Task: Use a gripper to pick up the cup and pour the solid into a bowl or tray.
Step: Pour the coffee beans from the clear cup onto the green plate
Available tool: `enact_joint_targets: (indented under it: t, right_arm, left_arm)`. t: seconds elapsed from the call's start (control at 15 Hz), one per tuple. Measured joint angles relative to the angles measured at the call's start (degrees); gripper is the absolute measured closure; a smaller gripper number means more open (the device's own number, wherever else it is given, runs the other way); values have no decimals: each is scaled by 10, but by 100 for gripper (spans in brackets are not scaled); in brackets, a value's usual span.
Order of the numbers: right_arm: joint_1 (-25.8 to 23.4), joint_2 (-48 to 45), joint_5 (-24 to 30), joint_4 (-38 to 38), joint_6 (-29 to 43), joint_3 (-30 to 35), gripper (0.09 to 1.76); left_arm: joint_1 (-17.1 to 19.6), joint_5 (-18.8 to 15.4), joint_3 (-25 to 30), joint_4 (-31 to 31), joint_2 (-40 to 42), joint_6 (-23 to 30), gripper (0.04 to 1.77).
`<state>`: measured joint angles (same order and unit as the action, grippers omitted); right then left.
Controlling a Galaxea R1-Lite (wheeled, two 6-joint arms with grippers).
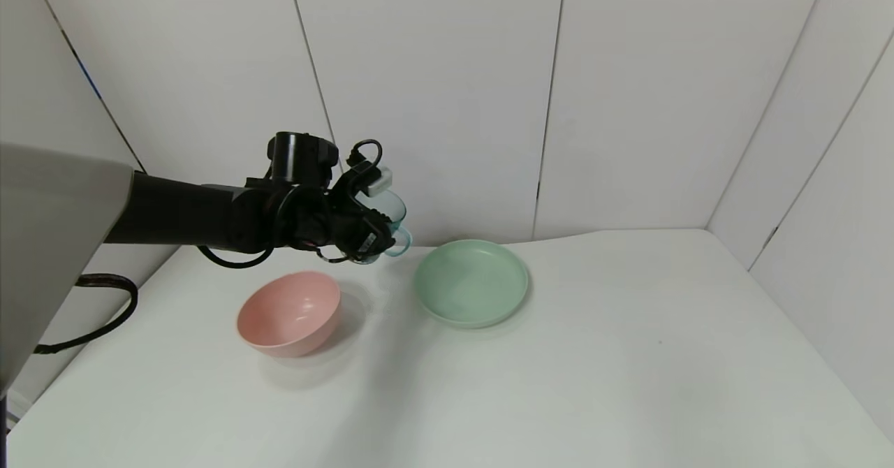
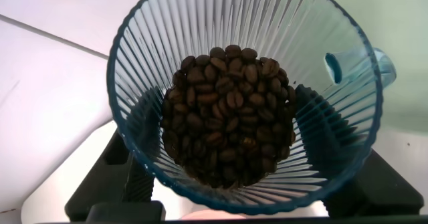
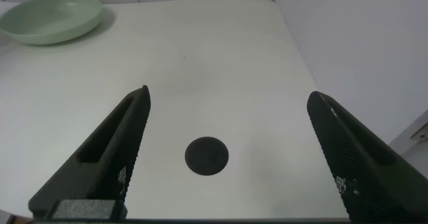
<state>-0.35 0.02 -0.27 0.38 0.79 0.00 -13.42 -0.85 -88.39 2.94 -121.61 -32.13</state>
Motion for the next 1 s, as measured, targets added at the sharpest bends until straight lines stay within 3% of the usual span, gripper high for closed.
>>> enact_joint_targets:
  t: [1.0]
  right_arm:
    - [0, 0, 0, 0, 0, 0, 14]
  left_arm:
    - [-38, 17, -169, -241, -64, -107, 50]
